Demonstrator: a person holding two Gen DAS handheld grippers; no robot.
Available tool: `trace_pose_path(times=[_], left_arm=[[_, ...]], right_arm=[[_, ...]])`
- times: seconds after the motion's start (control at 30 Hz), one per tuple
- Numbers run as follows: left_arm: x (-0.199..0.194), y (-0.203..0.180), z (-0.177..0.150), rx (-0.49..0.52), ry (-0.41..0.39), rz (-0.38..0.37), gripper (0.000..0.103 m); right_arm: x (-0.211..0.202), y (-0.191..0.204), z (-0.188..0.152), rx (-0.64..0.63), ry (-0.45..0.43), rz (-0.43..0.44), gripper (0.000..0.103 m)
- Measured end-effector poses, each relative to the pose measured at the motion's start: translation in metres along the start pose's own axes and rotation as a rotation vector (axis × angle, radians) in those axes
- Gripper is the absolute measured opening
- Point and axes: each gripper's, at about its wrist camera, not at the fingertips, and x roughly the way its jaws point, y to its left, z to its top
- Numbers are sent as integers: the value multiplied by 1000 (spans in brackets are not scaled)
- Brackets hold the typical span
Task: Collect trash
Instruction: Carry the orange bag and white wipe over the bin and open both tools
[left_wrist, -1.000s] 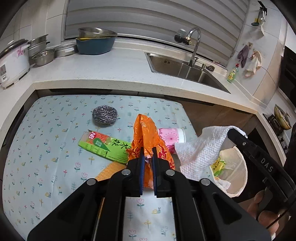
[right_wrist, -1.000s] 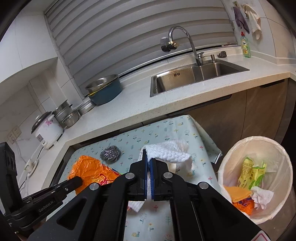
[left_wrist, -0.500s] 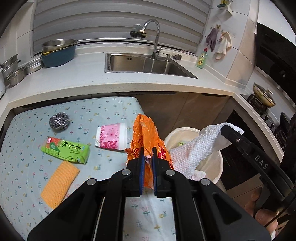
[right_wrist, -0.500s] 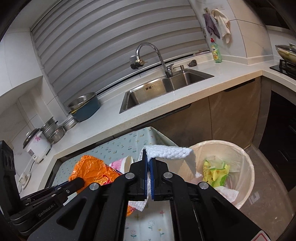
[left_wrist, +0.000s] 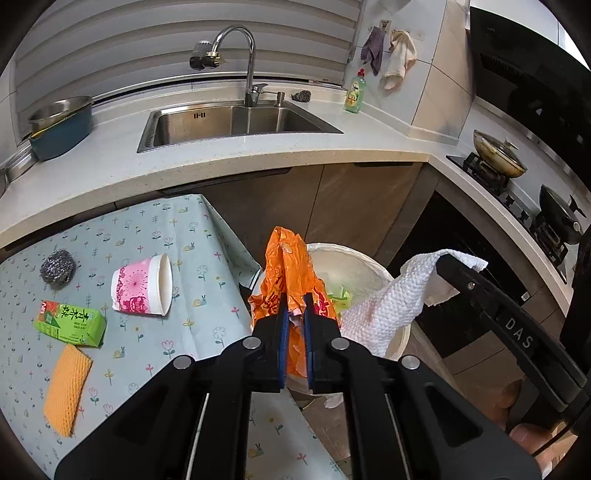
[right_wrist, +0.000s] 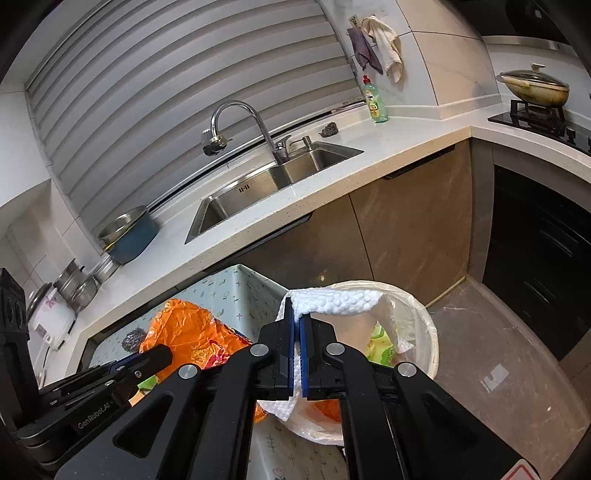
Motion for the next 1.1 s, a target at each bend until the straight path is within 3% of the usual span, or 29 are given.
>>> trace_pose_path(times=[0.37,0.43,0.53,0.67,0.9,1.0,1.1], left_arm=[[36,-10,6,1,53,-19,8],[40,-8,8,-3,56,-14,13],[41,-4,9,-15,49,-10,29],[36,3,10,-25,36,-2,33],[27,18,8,-58,25,17,34],[25,25,5,-71,22,30,37],[22,31,3,-82,19,37,38]], right_arm=[[6,-21,1,24,4,-36,3],[8,-22,1,26,6,-39,3],[12,-21,2,21,11,-40,3],[18,-17,3,6,22,-33,3],[28,-2,-2,-23,39,-25,11],[30,3,-3,-24,43,-20,22],[30,6,-5,-27,41,-15,24]])
